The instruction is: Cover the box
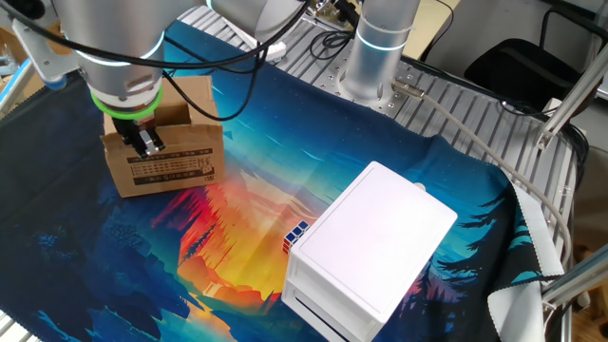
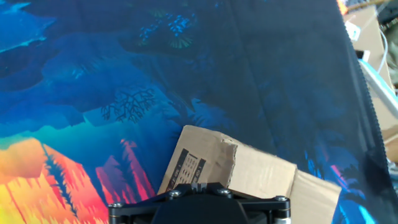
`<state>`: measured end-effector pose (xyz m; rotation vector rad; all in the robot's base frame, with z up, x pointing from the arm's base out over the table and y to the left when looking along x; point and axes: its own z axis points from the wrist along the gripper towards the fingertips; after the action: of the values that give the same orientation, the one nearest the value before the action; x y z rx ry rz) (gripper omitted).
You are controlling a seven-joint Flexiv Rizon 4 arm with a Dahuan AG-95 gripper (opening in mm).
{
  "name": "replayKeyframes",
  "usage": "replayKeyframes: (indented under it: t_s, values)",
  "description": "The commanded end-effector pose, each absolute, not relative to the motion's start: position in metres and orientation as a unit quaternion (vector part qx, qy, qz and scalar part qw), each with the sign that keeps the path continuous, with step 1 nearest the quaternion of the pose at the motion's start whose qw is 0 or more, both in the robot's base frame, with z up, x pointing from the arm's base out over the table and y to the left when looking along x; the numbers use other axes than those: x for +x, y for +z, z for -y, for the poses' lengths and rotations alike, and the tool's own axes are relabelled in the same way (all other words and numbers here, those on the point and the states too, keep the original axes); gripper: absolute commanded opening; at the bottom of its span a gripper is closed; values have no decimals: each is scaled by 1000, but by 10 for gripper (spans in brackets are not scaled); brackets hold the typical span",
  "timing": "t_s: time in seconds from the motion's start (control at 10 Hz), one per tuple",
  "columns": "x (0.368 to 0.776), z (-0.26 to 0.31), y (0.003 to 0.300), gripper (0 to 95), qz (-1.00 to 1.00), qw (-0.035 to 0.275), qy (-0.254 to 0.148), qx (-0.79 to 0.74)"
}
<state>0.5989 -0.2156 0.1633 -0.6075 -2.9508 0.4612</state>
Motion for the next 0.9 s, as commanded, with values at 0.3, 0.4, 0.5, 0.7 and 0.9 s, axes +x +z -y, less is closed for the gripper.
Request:
replayKeyframes:
  t_s: [0.3,0.4,0.5,0.7,0.9]
  values:
    - [599,216,163,0,955,32,157,-248]
    - [599,216,163,0,956,33,156,-247]
    - [598,216,165,0,956,29,163,-243]
    - [586,219,176,0,958,32,165,-231]
    - [566,225,188,0,962,32,164,-214]
